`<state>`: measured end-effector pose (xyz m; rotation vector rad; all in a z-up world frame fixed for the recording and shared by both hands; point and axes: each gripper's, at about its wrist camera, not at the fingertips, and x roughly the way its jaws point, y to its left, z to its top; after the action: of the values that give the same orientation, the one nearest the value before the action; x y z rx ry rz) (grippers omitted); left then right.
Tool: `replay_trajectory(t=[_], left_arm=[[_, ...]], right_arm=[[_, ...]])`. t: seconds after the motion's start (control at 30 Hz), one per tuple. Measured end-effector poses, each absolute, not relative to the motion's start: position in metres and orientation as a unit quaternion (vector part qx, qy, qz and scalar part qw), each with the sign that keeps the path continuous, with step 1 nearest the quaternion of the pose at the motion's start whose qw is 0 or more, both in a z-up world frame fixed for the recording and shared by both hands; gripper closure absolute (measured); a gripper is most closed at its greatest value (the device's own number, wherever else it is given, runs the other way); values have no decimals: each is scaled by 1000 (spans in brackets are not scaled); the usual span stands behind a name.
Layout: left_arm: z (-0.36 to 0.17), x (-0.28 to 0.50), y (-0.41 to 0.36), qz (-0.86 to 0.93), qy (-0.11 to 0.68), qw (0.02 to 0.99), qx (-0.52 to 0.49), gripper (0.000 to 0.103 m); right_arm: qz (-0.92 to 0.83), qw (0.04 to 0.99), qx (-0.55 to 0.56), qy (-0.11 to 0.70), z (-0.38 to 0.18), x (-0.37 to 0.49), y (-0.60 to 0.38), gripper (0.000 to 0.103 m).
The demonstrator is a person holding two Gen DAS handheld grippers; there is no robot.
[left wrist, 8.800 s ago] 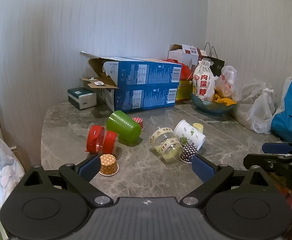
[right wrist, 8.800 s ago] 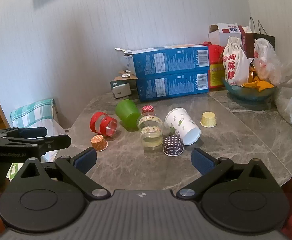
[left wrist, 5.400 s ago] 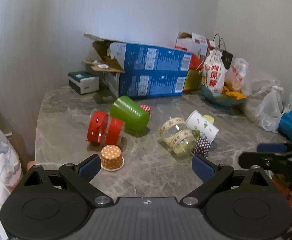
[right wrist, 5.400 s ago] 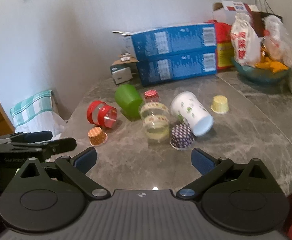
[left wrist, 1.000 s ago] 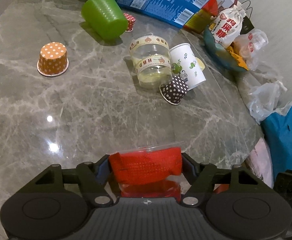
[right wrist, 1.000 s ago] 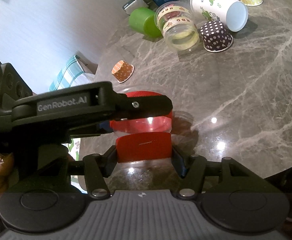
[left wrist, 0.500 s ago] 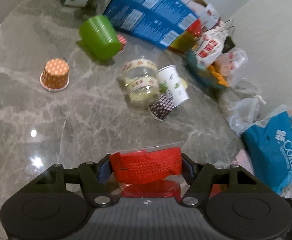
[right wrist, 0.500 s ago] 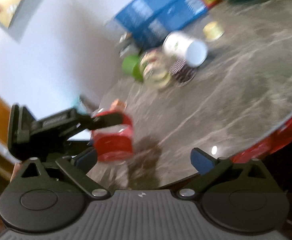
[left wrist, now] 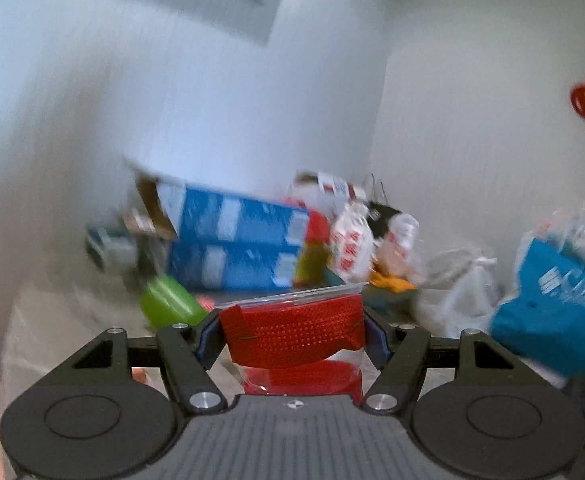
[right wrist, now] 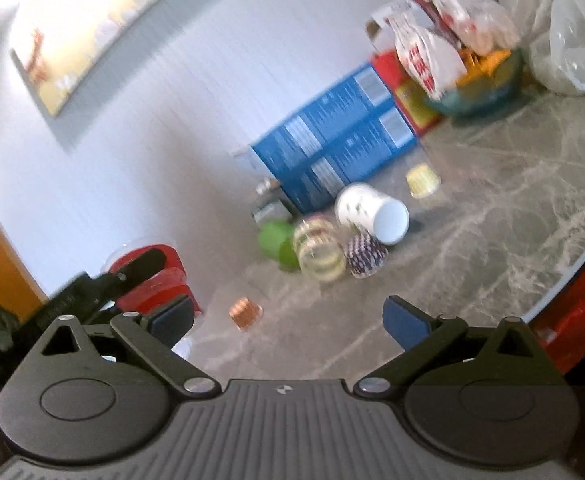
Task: Flip cup upright
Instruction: 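Rotate the held cup upright with the left gripper and lower it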
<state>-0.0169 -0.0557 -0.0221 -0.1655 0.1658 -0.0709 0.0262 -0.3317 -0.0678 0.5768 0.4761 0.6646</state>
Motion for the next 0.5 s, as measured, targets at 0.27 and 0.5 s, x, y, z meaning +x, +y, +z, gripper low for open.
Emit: replay_trajectory(t=[0.27,0.5], left_arm=[[-92,-19,-105,83,17,996,-11,32],[-105,-1,-107,116,26,993,7,32]], right_arm=[[291,895,289,178,-89,0,-344,1],[271,910,261,174,-106,-11,-343,1]])
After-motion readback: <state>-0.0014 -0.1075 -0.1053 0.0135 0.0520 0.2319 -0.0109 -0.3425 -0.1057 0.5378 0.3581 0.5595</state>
